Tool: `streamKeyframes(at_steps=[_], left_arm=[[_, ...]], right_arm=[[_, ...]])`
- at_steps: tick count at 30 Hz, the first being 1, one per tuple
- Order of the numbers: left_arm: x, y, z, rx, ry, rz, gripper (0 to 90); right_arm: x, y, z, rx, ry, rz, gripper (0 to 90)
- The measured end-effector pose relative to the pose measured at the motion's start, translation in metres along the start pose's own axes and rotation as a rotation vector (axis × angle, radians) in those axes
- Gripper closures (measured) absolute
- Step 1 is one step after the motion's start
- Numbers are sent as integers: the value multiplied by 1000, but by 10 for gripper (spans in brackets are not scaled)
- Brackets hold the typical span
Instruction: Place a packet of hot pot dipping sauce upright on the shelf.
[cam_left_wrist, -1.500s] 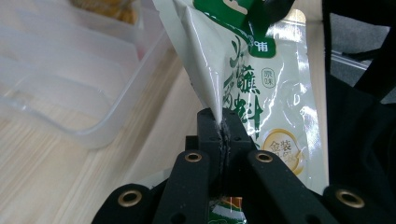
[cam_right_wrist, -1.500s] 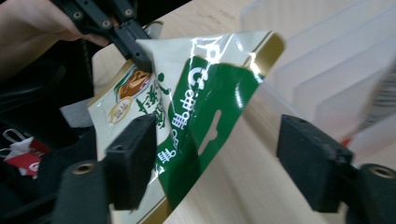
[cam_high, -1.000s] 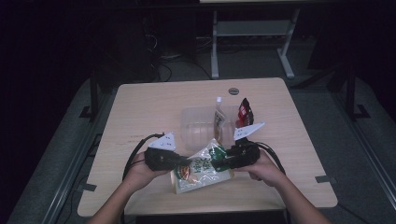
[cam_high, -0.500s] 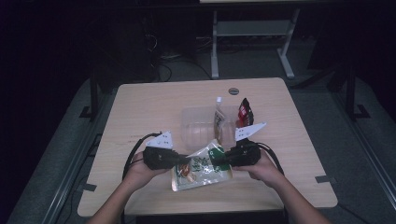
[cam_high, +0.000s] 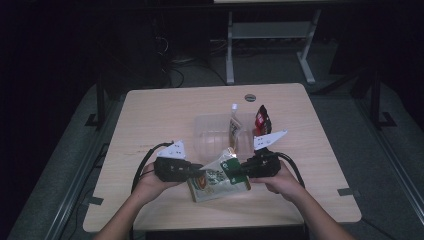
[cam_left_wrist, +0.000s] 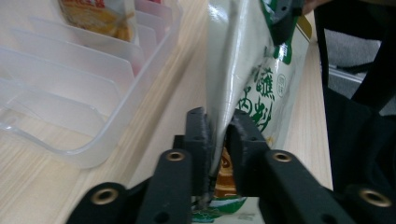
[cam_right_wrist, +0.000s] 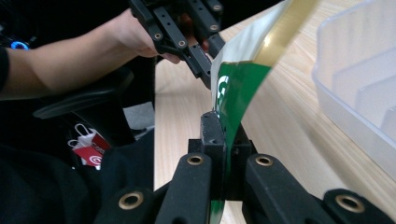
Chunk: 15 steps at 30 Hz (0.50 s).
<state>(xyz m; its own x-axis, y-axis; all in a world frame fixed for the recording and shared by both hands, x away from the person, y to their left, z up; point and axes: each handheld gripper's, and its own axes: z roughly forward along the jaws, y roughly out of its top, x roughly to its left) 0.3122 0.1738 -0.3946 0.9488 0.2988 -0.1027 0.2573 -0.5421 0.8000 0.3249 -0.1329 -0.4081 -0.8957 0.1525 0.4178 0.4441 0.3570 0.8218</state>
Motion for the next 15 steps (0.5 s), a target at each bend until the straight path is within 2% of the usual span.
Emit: streamKeyframes(at_steps=[2,5,8,10,12,15], left_arm=[[1,-1,-1,-2,1,-12,687],[1,-1,-7,-19,17,-11,635],[2,0,-17,-44,44,-15,636],[2,1,-24,-52,55,-7,697],[1,1,-27,-46,34,-2,809],[-3,4,-25,-38,23,17,895]], right_arm=[[1,0,1,-2,6,-6,900],[2,0,1,0,13,-7,900],[2,0,1,-4,16,-3,900],[2,1,0,-8,20,-10,900],[4,2,0,-9,28,-13,900],[8,4,1,-18,42,-23,900]])
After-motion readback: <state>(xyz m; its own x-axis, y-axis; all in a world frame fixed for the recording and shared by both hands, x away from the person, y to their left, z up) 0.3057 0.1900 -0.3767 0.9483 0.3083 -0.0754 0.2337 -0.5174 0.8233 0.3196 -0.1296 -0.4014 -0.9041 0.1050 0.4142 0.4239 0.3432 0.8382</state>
